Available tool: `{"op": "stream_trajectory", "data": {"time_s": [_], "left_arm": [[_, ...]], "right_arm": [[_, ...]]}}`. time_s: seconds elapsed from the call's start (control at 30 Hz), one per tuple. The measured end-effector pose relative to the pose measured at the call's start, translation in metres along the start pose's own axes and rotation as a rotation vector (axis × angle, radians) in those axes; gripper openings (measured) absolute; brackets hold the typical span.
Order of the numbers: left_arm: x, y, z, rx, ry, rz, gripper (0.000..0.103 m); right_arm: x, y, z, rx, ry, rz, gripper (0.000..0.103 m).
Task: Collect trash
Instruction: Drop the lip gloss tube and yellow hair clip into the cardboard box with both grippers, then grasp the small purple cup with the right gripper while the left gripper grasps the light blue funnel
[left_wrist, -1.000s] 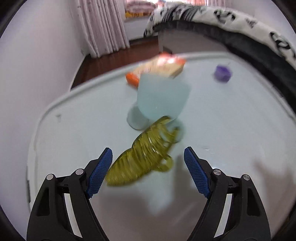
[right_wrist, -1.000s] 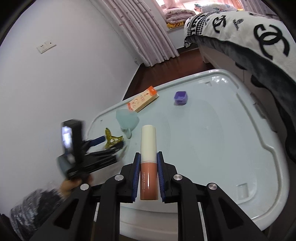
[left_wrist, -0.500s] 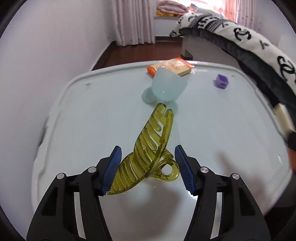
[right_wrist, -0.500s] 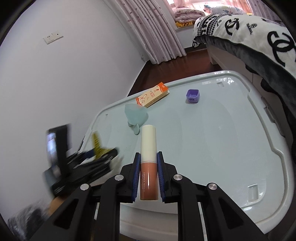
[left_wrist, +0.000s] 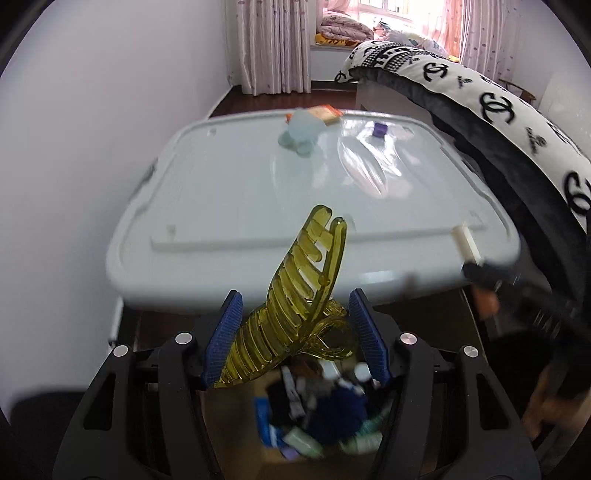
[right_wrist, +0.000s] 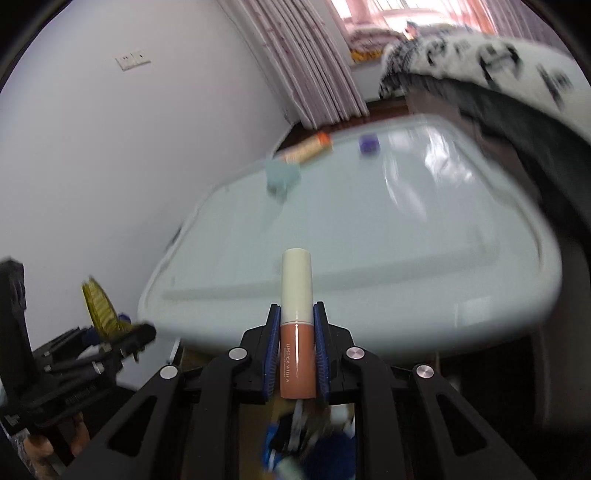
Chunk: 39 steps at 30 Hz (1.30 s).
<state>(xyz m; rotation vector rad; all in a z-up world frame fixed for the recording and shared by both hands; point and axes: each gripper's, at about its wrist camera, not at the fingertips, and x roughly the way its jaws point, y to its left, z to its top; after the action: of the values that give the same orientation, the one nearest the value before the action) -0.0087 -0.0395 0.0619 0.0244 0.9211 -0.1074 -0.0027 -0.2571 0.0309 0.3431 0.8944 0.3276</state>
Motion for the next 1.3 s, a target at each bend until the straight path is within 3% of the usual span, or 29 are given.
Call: {"op": "stream_trajectory", "data": {"time_s": [0.1, 0.3, 0.43, 0.47, 0.53, 0.57, 0.9, 1.0, 1.13, 1.3], "left_arm": [[0.003, -0.001, -0.032, 0.01, 0.031, -0.023, 0.059], [0.04, 0.0, -0.082, 0.04, 0.209, -0.031, 0.059], [0.048, 0.004, -0.086, 0.029, 0.243, -0.031, 0.06], [0.051, 0.004, -0.086, 0.031, 0.255, -0.028, 0.061], [0.056, 0.004, -0.089, 0.039, 0.285, -0.007, 0.066], [0.059, 0.004, -0.09, 0.038, 0.298, 0.001, 0.071], [0.059, 0.015, -0.088, -0.021, 0.31, 0.024, 0.072], [0.04, 0.018, -0.068, -0.025, 0.235, 0.012, 0.072], [0.029, 0.021, -0.025, -0.038, 0.143, -0.015, 0.081], [0.041, 0.021, 0.029, -0.03, 0.058, 0.023, 0.082]], "right_arm": [[-0.001, 0.004, -0.036, -0.004, 0.067, -0.007, 0.018], [0.007, 0.013, -0.069, -0.047, 0.178, -0.041, 0.018], [0.019, 0.013, -0.075, -0.046, 0.236, -0.072, 0.023], [0.02, 0.013, -0.075, -0.045, 0.24, -0.077, 0.042], [0.018, 0.015, -0.074, -0.044, 0.226, -0.099, 0.058], [0.017, 0.016, -0.073, -0.043, 0.22, -0.099, 0.058], [0.006, 0.004, -0.065, 0.011, 0.199, -0.053, 0.058], [-0.003, 0.006, -0.03, 0.004, 0.149, -0.026, 0.058], [0.016, -0.005, 0.066, -0.054, 0.063, -0.08, 0.063], [0.103, -0.036, 0.187, -0.087, 0.006, -0.203, 0.063]]}}
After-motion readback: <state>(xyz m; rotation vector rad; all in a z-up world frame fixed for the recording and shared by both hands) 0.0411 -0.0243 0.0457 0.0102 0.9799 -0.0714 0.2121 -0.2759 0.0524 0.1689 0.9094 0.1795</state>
